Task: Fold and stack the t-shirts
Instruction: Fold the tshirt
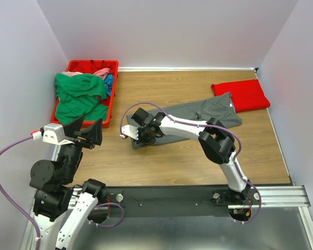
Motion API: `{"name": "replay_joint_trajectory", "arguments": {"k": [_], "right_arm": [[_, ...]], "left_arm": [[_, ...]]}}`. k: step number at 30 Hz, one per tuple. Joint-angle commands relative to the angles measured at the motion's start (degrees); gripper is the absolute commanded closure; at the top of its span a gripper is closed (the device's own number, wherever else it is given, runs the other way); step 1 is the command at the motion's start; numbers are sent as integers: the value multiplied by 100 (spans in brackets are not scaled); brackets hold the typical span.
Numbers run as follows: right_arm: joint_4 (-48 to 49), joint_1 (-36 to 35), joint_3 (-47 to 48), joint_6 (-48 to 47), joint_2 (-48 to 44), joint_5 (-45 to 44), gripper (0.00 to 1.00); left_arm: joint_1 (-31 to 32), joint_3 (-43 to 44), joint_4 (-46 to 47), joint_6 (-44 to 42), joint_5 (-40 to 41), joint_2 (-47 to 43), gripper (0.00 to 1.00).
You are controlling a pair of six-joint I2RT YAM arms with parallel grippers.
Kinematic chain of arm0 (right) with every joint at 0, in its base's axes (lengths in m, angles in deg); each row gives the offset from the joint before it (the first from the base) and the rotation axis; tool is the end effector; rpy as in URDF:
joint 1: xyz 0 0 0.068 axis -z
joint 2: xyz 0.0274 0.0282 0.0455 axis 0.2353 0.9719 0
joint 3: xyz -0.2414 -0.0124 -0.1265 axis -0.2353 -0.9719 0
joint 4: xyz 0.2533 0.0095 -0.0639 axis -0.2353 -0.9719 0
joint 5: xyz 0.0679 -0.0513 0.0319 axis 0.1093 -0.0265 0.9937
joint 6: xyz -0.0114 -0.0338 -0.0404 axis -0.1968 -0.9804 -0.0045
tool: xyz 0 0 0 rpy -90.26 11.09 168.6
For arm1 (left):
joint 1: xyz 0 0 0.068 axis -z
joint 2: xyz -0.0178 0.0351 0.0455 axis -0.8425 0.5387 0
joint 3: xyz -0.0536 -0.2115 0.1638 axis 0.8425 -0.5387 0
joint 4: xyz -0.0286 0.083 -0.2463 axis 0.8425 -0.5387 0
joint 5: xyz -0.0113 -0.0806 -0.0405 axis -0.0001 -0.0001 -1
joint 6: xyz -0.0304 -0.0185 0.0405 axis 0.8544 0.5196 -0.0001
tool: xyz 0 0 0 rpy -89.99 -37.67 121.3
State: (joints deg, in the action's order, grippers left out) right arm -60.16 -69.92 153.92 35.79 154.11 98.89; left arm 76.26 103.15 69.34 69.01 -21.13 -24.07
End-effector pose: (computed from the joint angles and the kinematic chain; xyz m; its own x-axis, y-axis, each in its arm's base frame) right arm 0.2493 0.3864 0.1637 0.1037 -0.9006 -0.4222 -0.9932 -0.0711 -0.0925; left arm 0.0315 -0.0075 0.4022 0.1884 -0.3666 -0.9111 0.3106 0.9024 -0.2988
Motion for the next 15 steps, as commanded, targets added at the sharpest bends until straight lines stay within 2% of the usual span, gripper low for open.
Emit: {"name": "replay_joint_trajectory", "arguments": {"k": [1,5,8,15], "right_arm": [[-76,-55,-472,-77,-22,323,99],[-85,-221,-1234,-323,-636,984,100],[-68,-599,-1867,-508,-1321,1300,100],[-59,-951,-2967,-579,-2008,1494,100]], "left_arm": [[-22,-146,76,115,-110,-136,21],[-22,-199,138,142,-181,-101,21],[-13,-312,226,203,-321,-31,21],[-13,-637,533,344,-471,127,21]]}}
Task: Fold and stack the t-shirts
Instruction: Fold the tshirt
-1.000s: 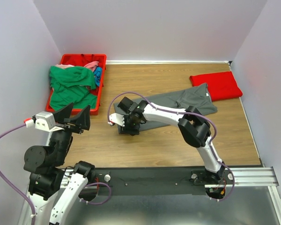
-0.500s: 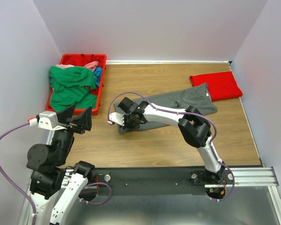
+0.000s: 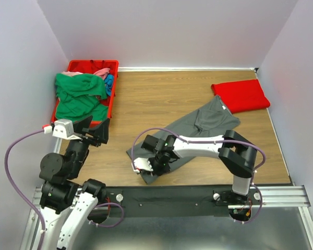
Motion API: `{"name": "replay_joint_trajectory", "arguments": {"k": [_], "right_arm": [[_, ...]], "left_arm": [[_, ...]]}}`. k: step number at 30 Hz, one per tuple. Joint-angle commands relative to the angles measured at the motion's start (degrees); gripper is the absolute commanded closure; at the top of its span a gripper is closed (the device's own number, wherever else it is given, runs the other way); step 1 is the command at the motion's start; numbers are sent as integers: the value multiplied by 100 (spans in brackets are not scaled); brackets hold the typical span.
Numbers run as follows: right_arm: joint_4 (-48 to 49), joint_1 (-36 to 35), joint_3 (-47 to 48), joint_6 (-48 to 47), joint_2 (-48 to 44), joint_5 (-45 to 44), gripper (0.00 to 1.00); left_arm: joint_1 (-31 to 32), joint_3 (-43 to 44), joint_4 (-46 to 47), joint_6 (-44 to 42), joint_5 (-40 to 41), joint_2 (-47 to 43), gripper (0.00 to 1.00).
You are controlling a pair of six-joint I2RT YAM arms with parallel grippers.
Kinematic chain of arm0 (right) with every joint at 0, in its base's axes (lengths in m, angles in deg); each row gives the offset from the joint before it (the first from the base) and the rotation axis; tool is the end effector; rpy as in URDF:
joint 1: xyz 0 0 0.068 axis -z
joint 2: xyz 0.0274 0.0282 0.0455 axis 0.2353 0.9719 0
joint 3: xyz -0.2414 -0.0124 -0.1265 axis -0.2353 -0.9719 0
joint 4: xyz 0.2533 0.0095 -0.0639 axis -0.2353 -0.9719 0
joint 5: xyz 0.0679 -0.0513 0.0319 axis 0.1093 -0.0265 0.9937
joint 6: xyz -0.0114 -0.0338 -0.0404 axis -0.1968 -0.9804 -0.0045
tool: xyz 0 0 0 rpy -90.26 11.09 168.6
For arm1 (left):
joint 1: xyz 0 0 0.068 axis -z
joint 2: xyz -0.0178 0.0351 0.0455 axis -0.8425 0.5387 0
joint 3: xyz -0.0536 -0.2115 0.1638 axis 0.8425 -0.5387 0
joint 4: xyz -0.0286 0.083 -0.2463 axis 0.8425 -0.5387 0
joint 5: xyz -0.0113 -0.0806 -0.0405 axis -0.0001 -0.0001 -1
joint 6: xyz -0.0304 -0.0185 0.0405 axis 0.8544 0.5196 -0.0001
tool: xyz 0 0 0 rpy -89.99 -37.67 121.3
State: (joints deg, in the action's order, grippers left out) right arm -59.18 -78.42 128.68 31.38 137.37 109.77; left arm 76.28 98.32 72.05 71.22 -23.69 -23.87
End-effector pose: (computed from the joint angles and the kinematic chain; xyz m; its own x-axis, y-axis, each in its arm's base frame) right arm 0.1434 0.3361 0.1605 0.2705 -0.8557 -0.4411 -0.9341 -0.3442 0.0949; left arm 0.0477 -0.0147 0.3838 0.1279 -0.3857 -0.9137 0.3447 0.8812 -0.3236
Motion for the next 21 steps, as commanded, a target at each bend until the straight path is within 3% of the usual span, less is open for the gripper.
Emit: {"name": "replay_joint_trajectory", "arguments": {"k": [1,2,4,5,8,11,15,17,18,21], "right_arm": [[-166,-110,-514,-137,-422,432,100],[-166,-128,-567,-155,-492,432,99],[-192,-119,-603,-190,-721,398,82],[-297,-128,-576,-207,-791,302,63],[-630,-93,-331,-348,-1098,11,37],[-990,389,-24,-488,-1432,54,30],[-1054,1636,-31,-576,-2064,406,27],[-853,2567,-180,-560,-2537,572,26],[-686,3293,-355,-194,-2680,573,26],[35,4570,-646,511,-3094,897,26]], "left_arm": [[-24,-190,289,141,-215,134,21],[-15,-225,376,141,-389,178,21],[-24,-339,473,176,-478,230,21],[-15,-374,587,185,-514,326,21],[-24,-471,885,220,-768,651,21],[-15,-480,1236,220,-1093,1038,21],[-24,-366,1642,202,-1585,2074,21],[-24,-252,2035,202,-1857,2722,21],[-15,-139,2168,254,-2163,2979,21],[28,160,2582,308,-2752,4200,24]]}}
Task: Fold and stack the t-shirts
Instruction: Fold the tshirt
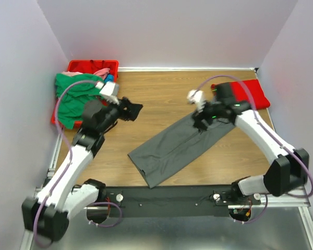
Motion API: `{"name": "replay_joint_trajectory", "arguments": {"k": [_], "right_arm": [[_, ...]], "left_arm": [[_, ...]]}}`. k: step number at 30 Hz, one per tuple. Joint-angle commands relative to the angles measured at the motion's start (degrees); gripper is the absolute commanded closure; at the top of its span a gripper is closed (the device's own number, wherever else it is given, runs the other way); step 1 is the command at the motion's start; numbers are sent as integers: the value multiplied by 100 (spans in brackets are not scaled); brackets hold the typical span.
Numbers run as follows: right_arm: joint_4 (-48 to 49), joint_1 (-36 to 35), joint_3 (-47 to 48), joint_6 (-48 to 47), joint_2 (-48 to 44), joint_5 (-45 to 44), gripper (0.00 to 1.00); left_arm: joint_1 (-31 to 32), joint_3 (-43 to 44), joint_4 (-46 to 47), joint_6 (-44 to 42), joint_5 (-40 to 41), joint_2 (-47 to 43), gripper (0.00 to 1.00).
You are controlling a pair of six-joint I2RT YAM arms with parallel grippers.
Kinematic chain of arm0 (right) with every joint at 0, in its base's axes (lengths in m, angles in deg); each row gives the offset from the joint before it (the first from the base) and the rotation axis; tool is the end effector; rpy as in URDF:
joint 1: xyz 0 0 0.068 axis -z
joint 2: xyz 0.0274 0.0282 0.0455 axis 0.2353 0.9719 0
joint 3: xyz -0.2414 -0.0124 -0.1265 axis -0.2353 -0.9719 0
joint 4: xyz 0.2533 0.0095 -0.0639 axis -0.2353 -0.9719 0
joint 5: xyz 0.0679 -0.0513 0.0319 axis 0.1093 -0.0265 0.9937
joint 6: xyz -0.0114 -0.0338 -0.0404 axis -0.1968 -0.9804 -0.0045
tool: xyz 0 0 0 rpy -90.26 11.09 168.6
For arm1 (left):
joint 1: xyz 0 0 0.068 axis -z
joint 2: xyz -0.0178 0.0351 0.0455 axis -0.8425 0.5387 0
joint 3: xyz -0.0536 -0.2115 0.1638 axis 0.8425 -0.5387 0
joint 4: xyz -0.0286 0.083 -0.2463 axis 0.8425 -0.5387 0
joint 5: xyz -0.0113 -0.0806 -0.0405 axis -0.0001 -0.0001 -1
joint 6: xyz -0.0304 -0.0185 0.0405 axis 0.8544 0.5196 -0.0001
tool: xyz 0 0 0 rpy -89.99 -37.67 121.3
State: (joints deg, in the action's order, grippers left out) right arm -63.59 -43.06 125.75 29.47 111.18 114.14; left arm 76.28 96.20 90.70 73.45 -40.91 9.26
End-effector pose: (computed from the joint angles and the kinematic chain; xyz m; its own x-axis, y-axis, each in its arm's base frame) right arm 0.2516 0.1602 0.2876 -0.0749 -0.7435 -0.6645 -0.9719 0.2037 -0.1183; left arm 0.1855 -0.0730 0.3453 -0.2363 -0.2874 -0.9282 0.5031 0.7810 -0.3699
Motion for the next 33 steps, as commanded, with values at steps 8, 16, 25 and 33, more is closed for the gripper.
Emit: {"name": "replay_joint_trajectory", "arguments": {"k": [8,16,25,33], "right_arm": [[1514,4148,-1329,2118,-1126,1982,26],[1884,4606,-1804,2268,-1399,1964,27],[1937,4764,-1830,2277,-1416,2087,27],[1928,4782,-1830,2294,-1443,2192,27]], "left_arm": [[713,2621,350,-407,-2060,4736,28],[1496,5492,-580,-566,-2052,7286,27],[1865,8168,-1689,-425,-1578,9527,27],[1997,8538,-1830,-329,-1271,9951,27]]}}
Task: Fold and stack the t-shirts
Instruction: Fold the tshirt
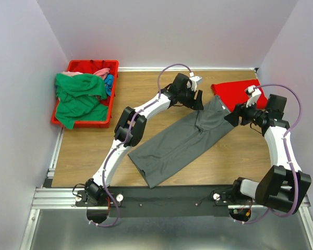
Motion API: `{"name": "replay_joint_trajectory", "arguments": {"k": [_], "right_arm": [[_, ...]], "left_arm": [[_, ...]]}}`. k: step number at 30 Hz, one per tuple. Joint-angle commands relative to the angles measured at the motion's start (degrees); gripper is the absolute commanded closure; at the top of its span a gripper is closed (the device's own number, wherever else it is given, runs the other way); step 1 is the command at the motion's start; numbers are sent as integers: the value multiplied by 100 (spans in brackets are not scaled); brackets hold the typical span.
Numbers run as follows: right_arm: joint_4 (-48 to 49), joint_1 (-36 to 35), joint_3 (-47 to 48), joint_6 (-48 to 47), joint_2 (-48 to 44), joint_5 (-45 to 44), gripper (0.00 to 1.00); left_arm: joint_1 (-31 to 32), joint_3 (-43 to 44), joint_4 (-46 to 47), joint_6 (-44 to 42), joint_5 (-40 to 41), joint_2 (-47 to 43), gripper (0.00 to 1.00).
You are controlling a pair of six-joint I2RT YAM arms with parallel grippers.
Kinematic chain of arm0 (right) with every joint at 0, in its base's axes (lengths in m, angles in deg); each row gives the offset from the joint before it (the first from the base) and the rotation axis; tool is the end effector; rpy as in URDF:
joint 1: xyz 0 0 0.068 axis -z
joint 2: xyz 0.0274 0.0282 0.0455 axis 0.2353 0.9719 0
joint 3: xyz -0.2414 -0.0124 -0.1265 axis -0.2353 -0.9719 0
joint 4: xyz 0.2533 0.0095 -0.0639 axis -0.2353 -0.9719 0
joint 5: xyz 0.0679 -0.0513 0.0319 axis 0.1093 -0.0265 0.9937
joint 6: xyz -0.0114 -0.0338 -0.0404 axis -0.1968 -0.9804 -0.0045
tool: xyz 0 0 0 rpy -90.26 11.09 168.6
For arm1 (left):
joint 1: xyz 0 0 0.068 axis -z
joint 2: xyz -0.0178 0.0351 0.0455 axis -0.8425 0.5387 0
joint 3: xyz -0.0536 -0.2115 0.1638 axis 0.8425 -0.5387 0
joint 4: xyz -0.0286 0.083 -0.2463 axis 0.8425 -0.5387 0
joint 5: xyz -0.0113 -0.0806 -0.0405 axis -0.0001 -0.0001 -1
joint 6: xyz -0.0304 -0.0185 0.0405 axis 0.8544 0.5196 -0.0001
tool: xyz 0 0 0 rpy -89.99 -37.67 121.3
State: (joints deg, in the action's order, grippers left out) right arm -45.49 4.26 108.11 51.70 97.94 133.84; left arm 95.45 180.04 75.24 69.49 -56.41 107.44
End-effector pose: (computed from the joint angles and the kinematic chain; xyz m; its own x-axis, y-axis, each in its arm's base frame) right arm 0.2474 -0.0528 0.2749 -0.4870 -0.1011 -0.8675 -0.5041 0.8437 0.1847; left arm 0.4444 -0.3705 0.1846 -0.6569 0.1905 -0.7295 0.7061 0.4948 -0.5066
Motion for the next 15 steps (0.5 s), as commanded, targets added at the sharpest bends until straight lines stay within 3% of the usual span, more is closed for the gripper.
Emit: {"name": "replay_joint_trajectory", "arguments": {"k": [1,9,15], "right_arm": [[118,50,-66,80,-127,249,27],[118,50,-66,71,-188,302,27],[118,59,-75,80,-241,320,27]], "left_arm": [[107,172,-320,67,332,177,27],[265,567,-663,164,692,528,28],[274,594,-760,313,675,652,42]]}}
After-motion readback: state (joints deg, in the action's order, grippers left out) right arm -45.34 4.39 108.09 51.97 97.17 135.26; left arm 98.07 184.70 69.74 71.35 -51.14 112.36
